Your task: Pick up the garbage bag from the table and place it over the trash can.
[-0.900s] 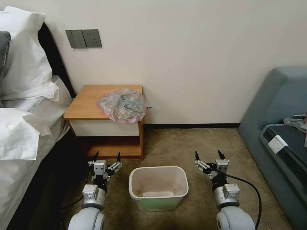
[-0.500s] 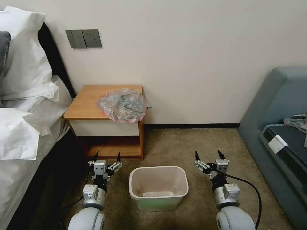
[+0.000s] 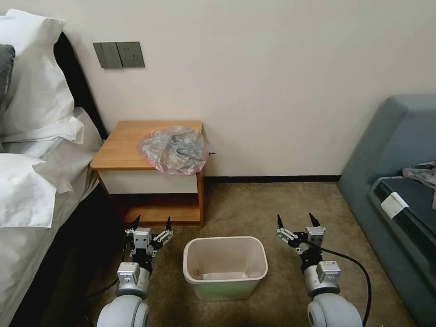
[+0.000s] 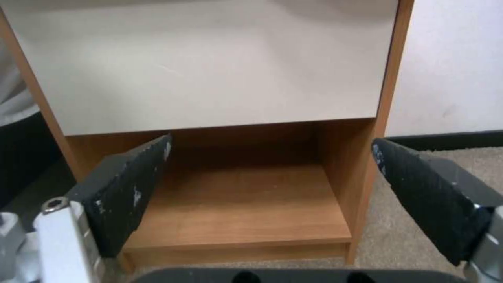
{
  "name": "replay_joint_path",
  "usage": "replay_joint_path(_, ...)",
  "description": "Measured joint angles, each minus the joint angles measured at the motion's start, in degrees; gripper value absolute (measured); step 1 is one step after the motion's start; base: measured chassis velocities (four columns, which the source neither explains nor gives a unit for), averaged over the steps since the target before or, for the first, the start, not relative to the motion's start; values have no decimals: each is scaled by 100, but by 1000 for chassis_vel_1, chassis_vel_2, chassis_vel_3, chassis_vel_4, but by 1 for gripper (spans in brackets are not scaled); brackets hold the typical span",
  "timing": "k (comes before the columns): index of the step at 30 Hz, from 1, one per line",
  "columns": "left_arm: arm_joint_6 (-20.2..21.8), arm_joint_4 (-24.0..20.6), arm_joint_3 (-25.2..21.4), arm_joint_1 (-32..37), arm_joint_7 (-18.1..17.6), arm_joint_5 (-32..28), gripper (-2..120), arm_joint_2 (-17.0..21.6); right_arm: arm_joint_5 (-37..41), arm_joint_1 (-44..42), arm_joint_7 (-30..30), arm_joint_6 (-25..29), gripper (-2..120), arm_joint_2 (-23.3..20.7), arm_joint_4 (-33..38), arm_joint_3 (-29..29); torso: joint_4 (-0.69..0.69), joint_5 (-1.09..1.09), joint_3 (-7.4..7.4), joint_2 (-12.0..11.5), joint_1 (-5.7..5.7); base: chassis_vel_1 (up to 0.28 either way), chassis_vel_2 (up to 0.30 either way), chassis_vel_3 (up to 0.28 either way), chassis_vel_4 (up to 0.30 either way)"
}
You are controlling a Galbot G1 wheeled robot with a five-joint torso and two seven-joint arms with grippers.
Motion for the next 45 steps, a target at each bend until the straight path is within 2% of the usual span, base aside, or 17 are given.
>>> replay_joint_path(25, 0, 0, 0, 0, 0, 0, 100, 0, 0, -3, 0, 0, 100, 0, 2, 0, 0, 0, 0, 0, 0, 0, 0, 0, 0)
replay_joint_path(28, 19, -103, 9, 67, -20, 12, 100, -10, 2, -78, 5, 2, 100, 8, 109, 3, 1, 0, 0, 0, 0, 0, 0, 0, 0)
replay_joint_path(31, 128, -689, 76, 397, -184, 100, 100, -87, 30, -508, 41, 60, 100, 60, 738, 28, 0, 0, 0, 0, 0, 0, 0, 0, 0)
replay_joint_path(32, 128, -689, 76, 397, -184, 100, 100, -87, 30, -508, 41, 60, 100, 60, 738, 28, 0, 0, 0, 0, 0, 0, 0, 0, 0)
replay_joint_path(34, 221, -1169, 130, 665, -319, 173, 100, -148, 63, -844, 79, 108, 100, 102, 1220, 51, 0, 1, -1, 0, 0, 0, 0, 0, 0)
replay_joint_path(35, 221, -1169, 130, 665, -319, 173, 100, -148, 63, -844, 79, 108, 100, 102, 1220, 51, 0, 1, -1, 0, 0, 0, 0, 0, 0)
replay_joint_path(37, 317, -1669, 187, 947, -464, 250, 100, -211, 96, -1204, 117, 158, 100, 150, 1746, 74, 0, 1, -1, 0, 0, 0, 0, 0, 0)
replay_joint_path(38, 317, -1669, 187, 947, -464, 250, 100, -211, 96, -1204, 117, 158, 100, 150, 1746, 74, 0, 1, -1, 0, 0, 0, 0, 0, 0)
replay_joint_path(40, 403, -2101, 235, 1191, -587, 317, 100, -266, 138, -1523, 180, 168, 100, 191, 2202, 31, -1, -2, -1, 0, 0, 0, 0, 0, 0)
replay_joint_path(41, 403, -2101, 235, 1191, -587, 317, 100, -266, 138, -1523, 180, 168, 100, 191, 2202, 31, -1, -2, -1, 0, 0, 0, 0, 0, 0)
replay_joint_path(43, 489, -2574, 288, 1463, -721, 390, 100, -328, 210, -1651, 231, 44, 100, 196, 2361, -225, 0, 2, -1, 2, 0, 0, 0, 0, 0)
replay_joint_path(45, 432, -2673, 257, 1566, -771, 442, 100, -312, 234, -1662, 241, 6, 100, 185, 2375, -273, 1, 2, -2, 2, 0, 0, 0, 0, 0)
